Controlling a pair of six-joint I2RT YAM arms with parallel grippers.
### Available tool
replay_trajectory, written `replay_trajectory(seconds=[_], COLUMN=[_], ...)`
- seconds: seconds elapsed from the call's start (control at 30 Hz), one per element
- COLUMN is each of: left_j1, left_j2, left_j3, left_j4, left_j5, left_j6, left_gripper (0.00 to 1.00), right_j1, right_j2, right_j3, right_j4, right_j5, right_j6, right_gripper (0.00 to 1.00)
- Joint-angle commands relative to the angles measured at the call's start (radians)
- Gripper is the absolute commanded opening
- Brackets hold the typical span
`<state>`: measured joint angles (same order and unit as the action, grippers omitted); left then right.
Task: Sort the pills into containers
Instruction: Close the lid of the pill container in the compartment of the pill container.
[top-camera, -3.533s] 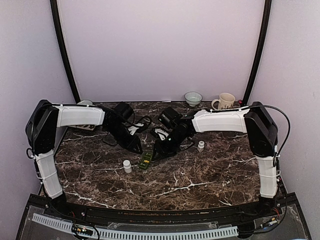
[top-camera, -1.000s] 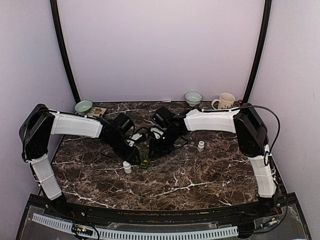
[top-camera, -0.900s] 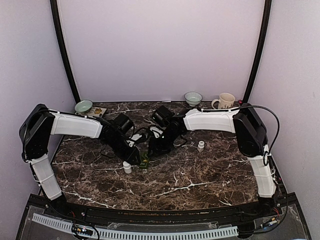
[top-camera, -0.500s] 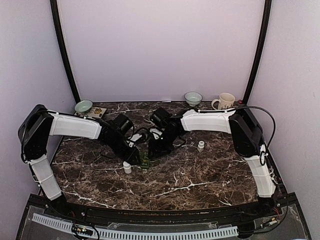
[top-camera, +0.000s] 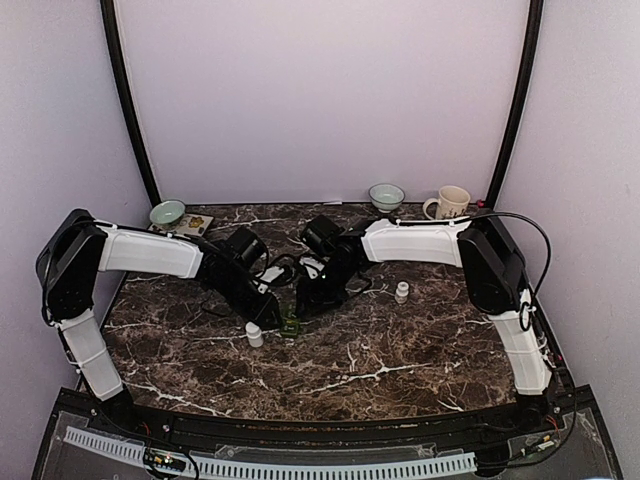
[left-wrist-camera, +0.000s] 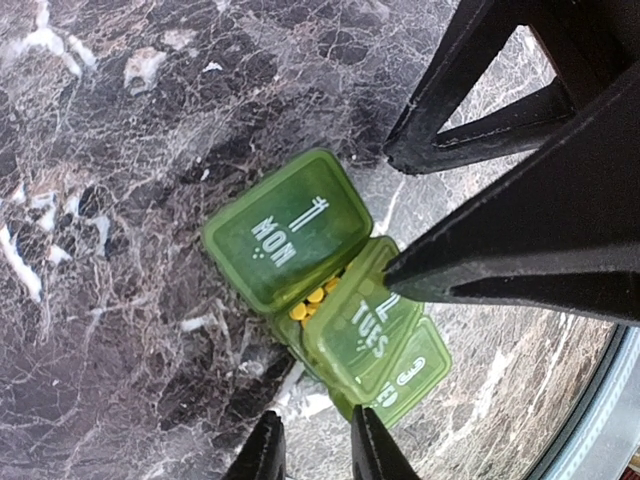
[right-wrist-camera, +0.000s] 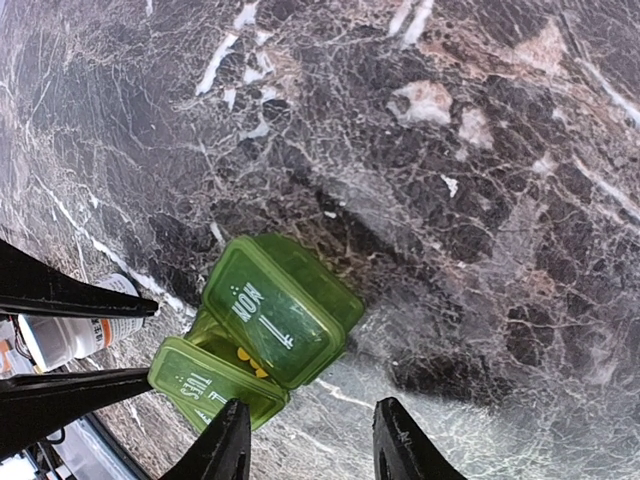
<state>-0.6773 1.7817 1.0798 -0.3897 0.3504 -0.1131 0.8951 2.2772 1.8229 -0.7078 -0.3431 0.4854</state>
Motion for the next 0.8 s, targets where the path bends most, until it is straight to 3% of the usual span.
replay_trajectory(seconds=[0.0,0.47,0.67,0.77], left_j1=[-0.004,-0.002,-0.001,-0.001], left_j2=[-0.047,-0.065,-0.024,-0.011], left_j3=[-0.008,0.016,0.036,0.048], left_j4=[0.003,-0.002,0.009,0.015], left_j5=[0.016,0.019,0.015,0.007], left_j6=[0.006,0.001,-0.009,-0.012], left_gripper=[0.26,0.27,0.31,0.4], right_j1=[0.01,0.013,0.013,0.013], right_j2=[0.022,0.032,0.03,0.03], right_j3=[0.038,0.033,0.027,0.027], right_j4=[-0.017,-0.033,-0.031,-0.029], right_j5=[-0.007,0.012,0.009,0.009], right_j6=[0.005,0.001,-0.001,-0.001], right_gripper=[0.42,0.42,0.42,0.42])
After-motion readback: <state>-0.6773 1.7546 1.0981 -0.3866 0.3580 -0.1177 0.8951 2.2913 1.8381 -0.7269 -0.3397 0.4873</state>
